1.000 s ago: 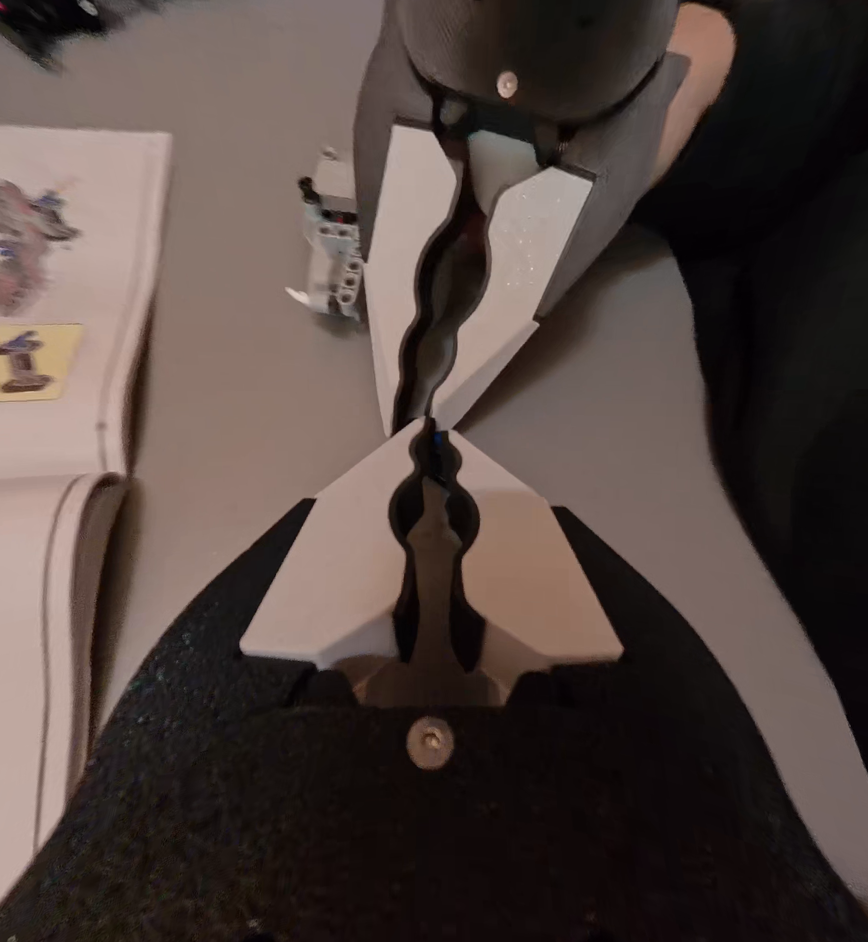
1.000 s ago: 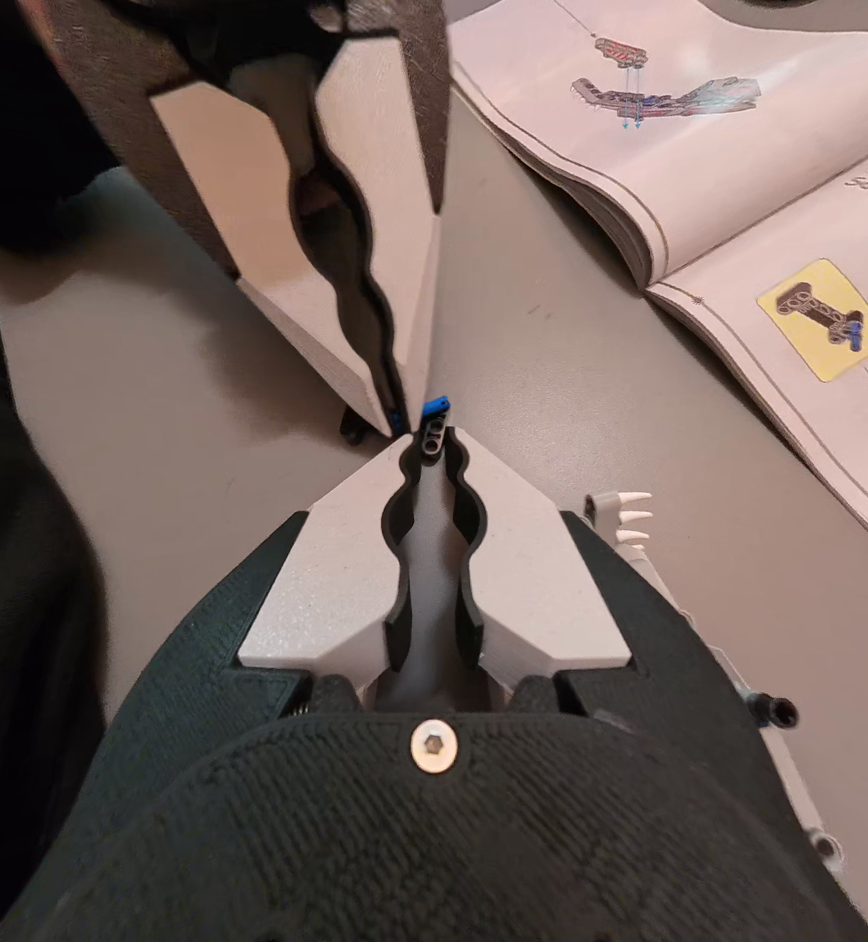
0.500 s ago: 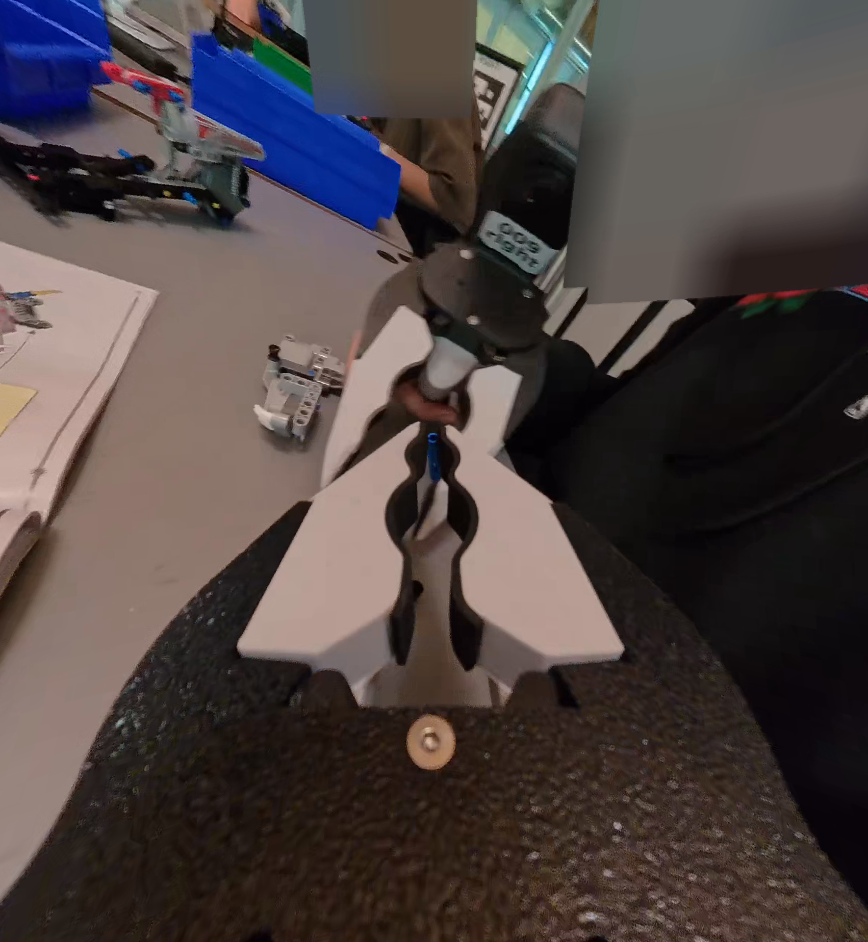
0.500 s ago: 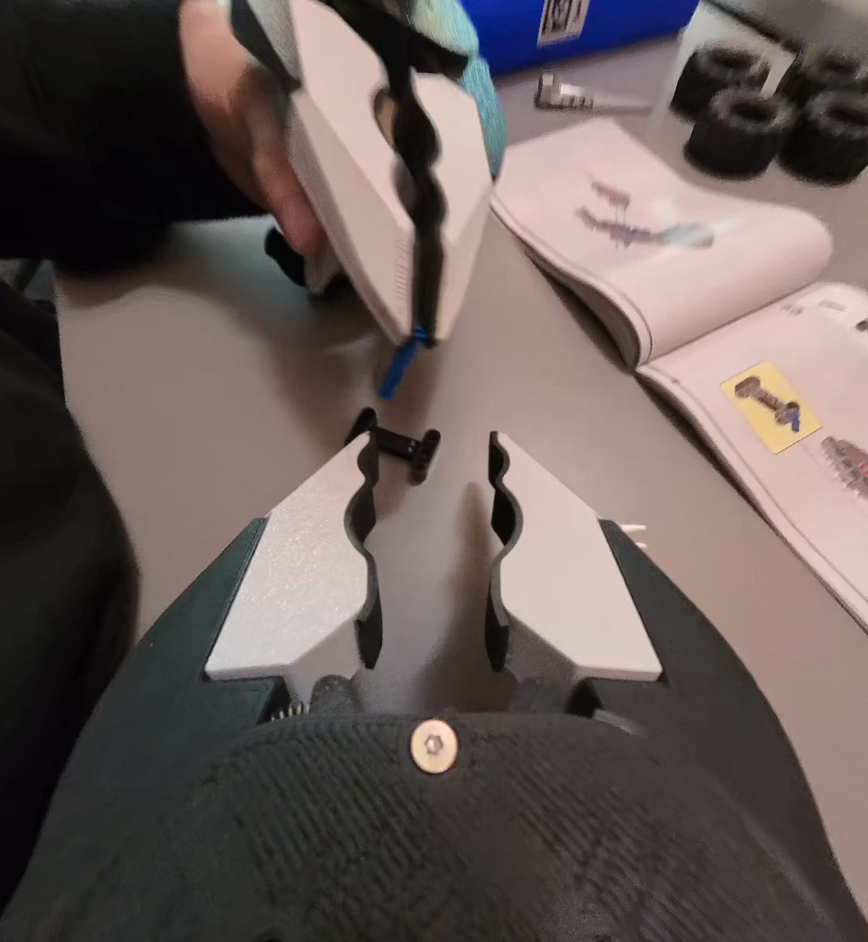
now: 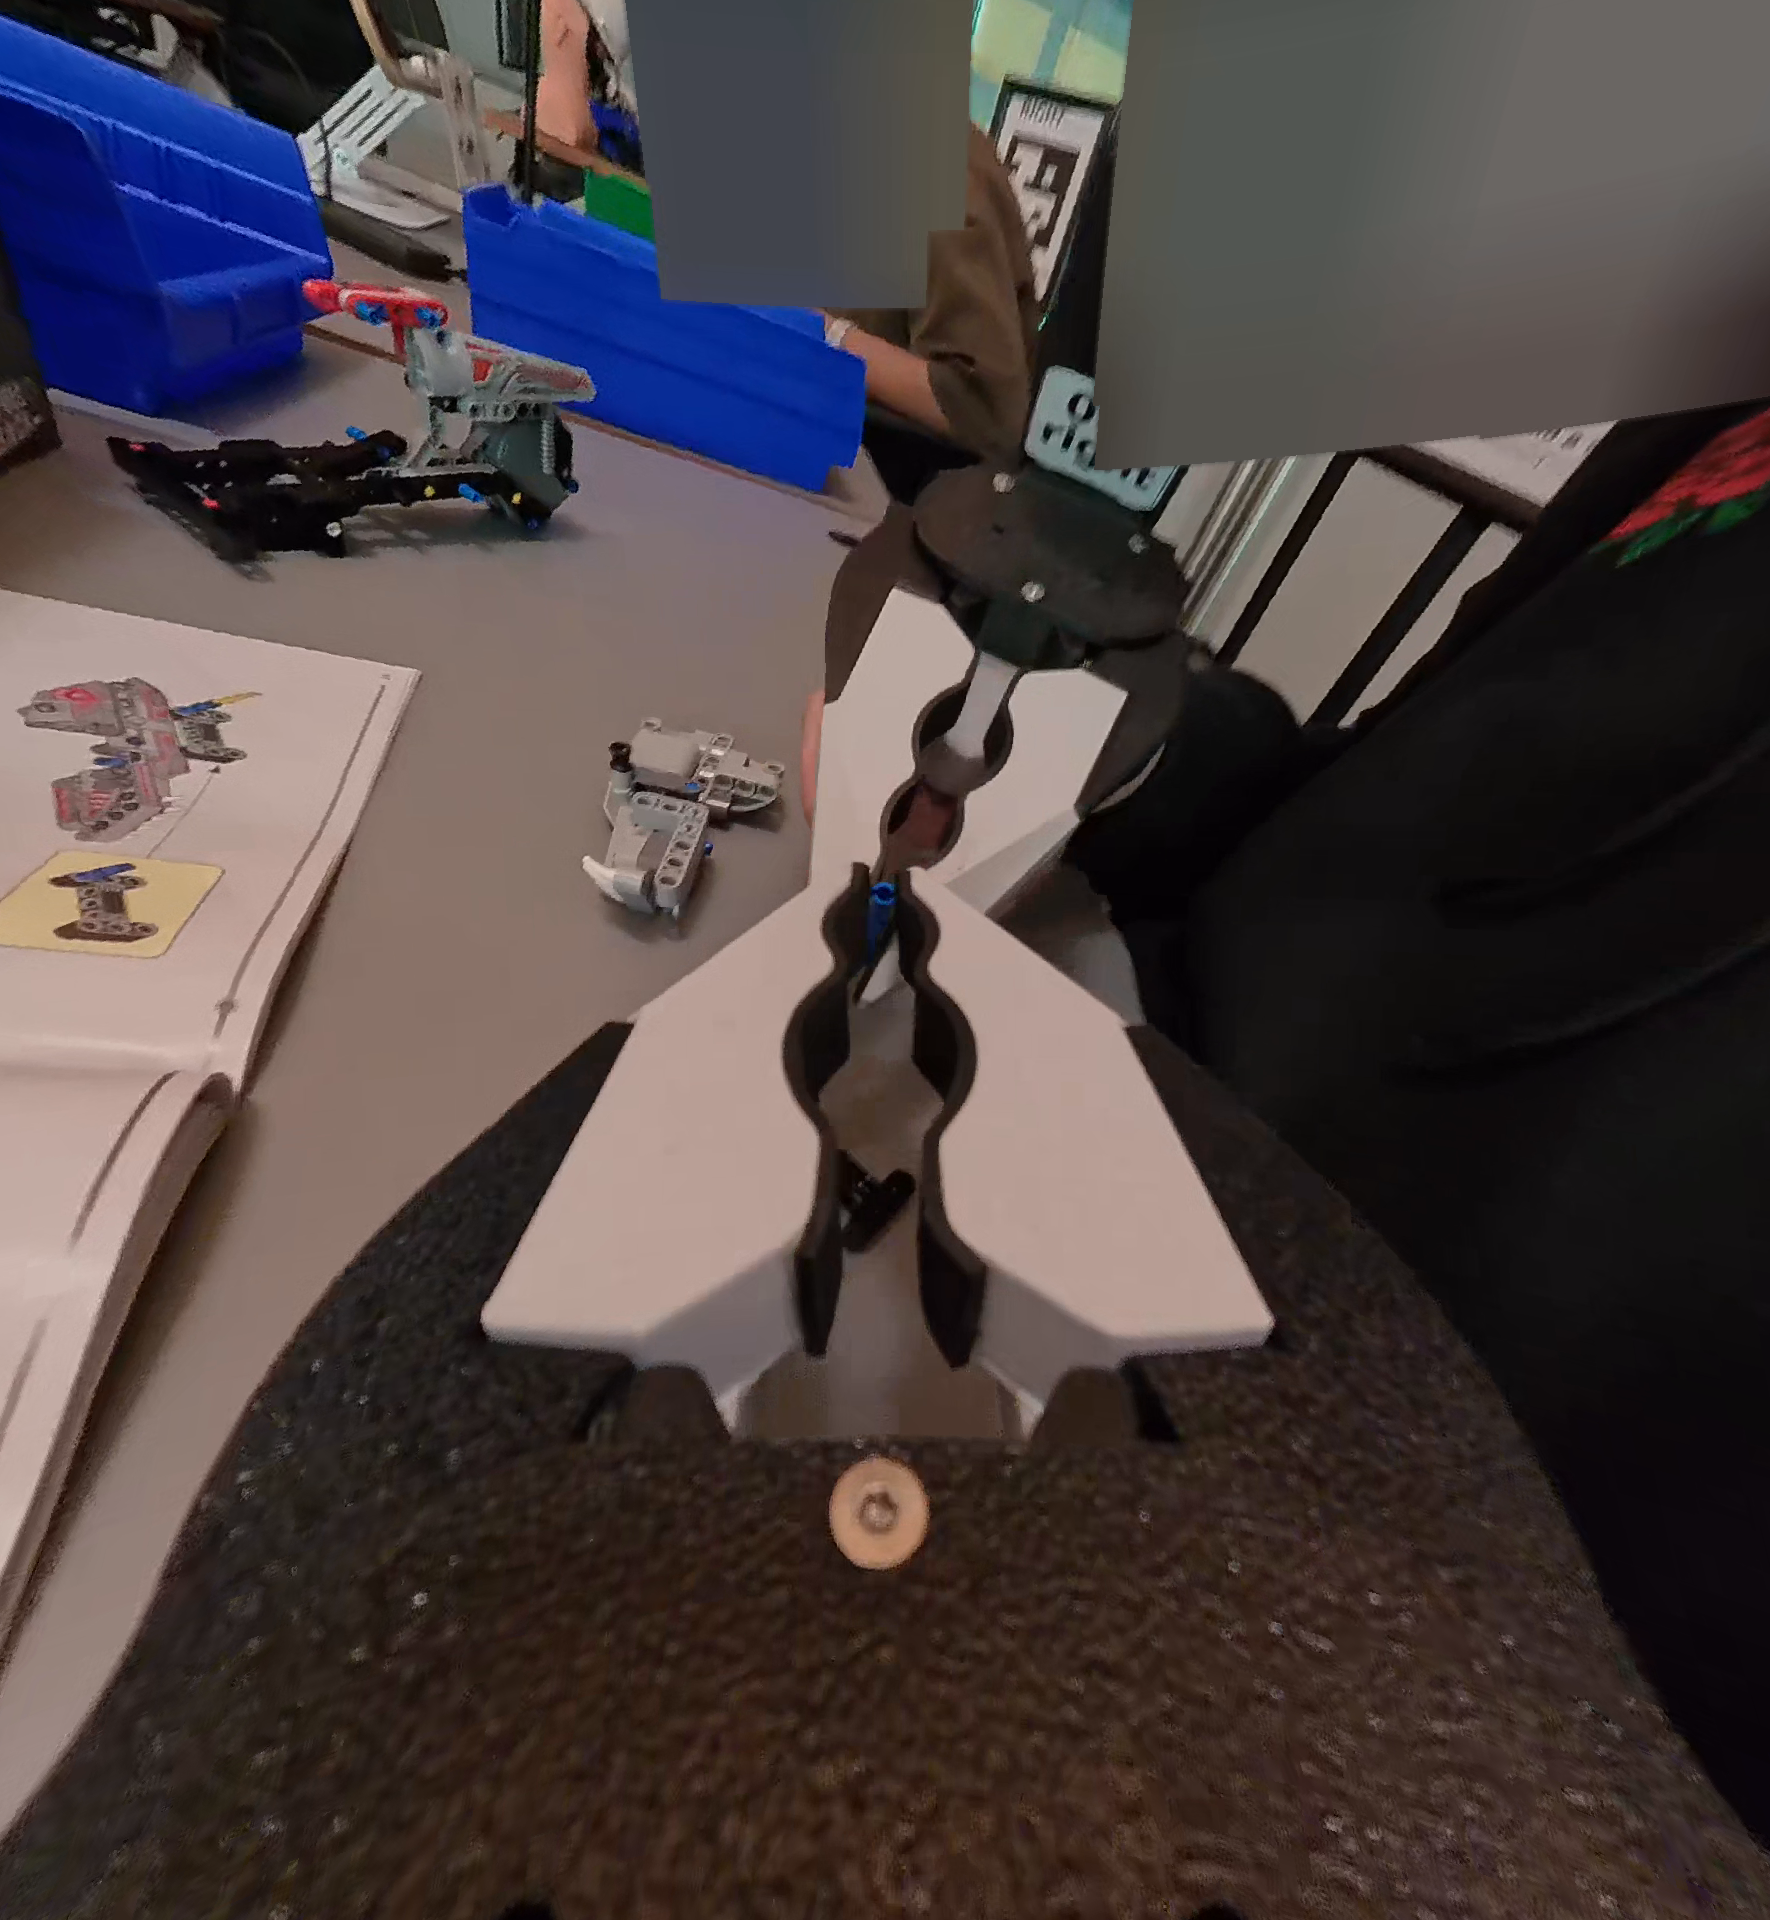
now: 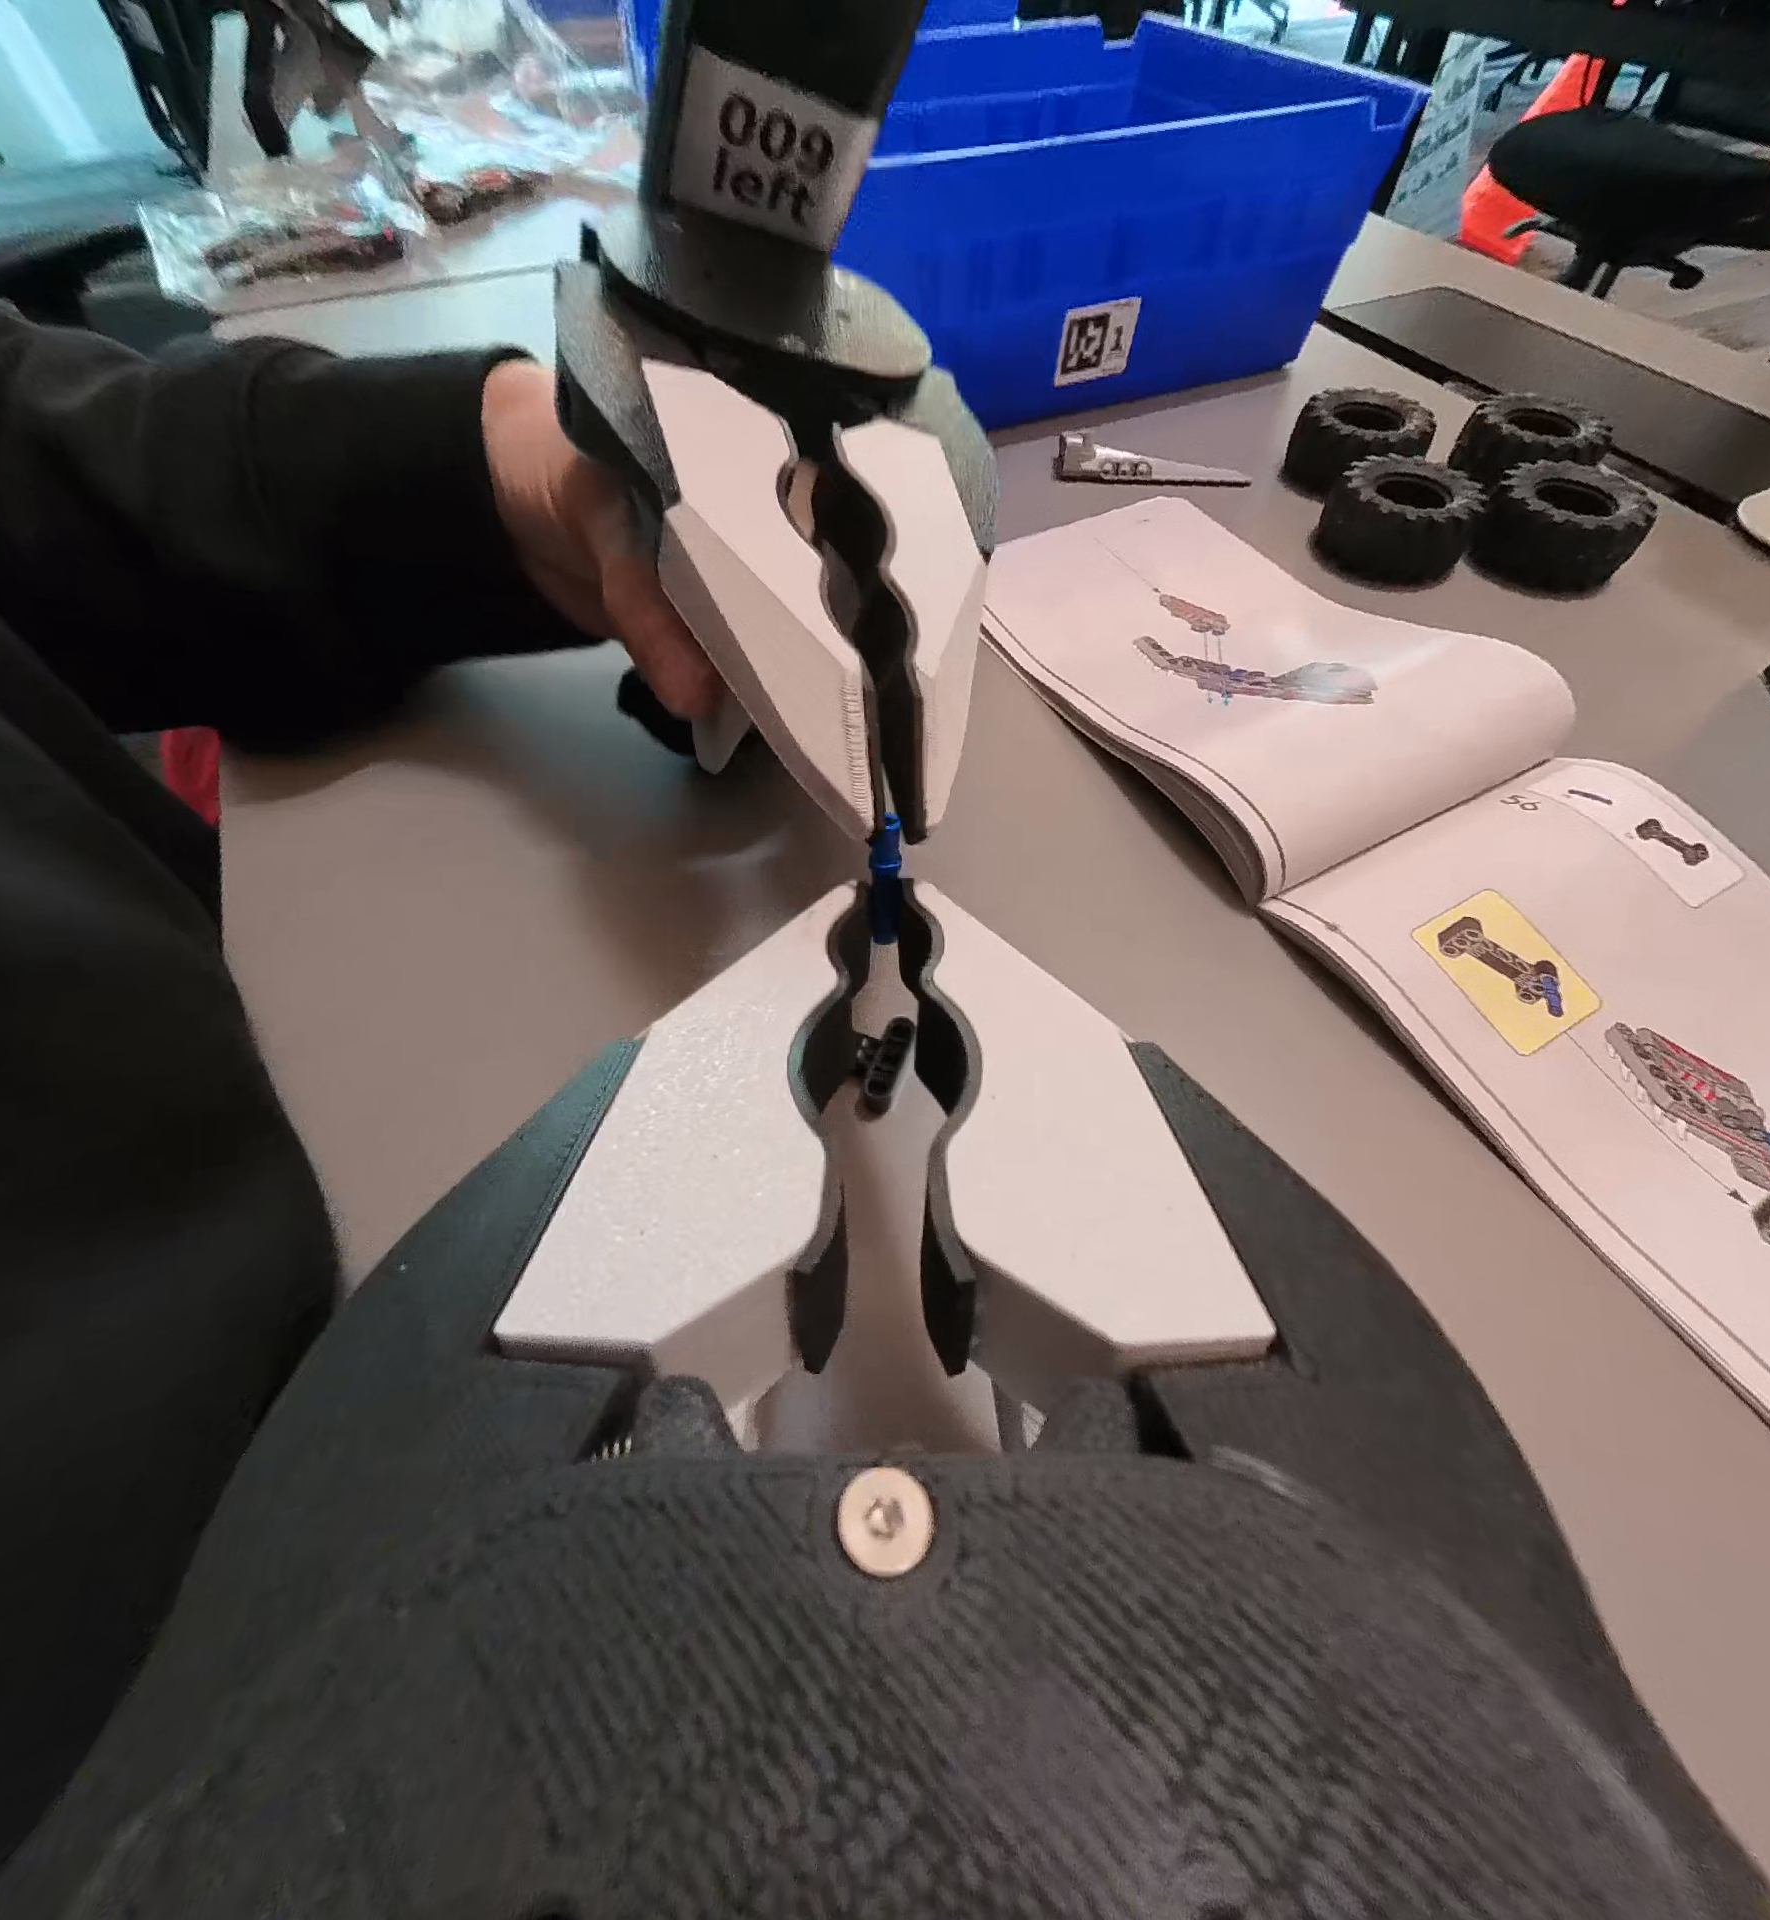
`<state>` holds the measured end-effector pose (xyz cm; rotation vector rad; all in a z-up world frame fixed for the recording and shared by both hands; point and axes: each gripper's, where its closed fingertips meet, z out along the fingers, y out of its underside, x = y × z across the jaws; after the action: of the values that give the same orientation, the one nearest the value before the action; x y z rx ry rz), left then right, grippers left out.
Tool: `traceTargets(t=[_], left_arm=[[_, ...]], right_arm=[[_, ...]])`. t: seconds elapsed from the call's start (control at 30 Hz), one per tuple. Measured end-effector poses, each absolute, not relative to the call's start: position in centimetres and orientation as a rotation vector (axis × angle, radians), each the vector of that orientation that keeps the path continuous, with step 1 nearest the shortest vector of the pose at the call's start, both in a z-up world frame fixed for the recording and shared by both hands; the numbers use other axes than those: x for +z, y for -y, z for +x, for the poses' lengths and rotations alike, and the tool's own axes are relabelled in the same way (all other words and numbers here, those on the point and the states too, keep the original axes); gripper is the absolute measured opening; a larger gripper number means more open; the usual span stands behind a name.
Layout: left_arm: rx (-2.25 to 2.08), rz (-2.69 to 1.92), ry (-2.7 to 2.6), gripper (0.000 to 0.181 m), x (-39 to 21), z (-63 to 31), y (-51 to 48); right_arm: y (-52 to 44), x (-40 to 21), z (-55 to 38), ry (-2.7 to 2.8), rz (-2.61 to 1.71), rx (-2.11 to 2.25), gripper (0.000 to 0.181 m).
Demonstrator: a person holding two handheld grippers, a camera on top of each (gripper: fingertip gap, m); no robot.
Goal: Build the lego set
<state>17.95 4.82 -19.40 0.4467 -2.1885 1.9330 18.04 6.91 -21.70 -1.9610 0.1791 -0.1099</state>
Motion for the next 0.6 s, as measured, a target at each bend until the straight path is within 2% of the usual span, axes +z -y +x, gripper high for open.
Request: traceTargets(t=[0.1,0.6], left_arm=[[1.889,0.441,2.374,0.014,-20.3,18.4,-5.4],[1.643,0.576,2.565,0.004,-22.3,18.0,-5.1]], right_arm=[[-6.8,-22.2,18.1,-0.155,-2.007,-0.162,0.002],[-6.9,-23.7,18.7,-0.063,-2.140,-0.383,0.002]])
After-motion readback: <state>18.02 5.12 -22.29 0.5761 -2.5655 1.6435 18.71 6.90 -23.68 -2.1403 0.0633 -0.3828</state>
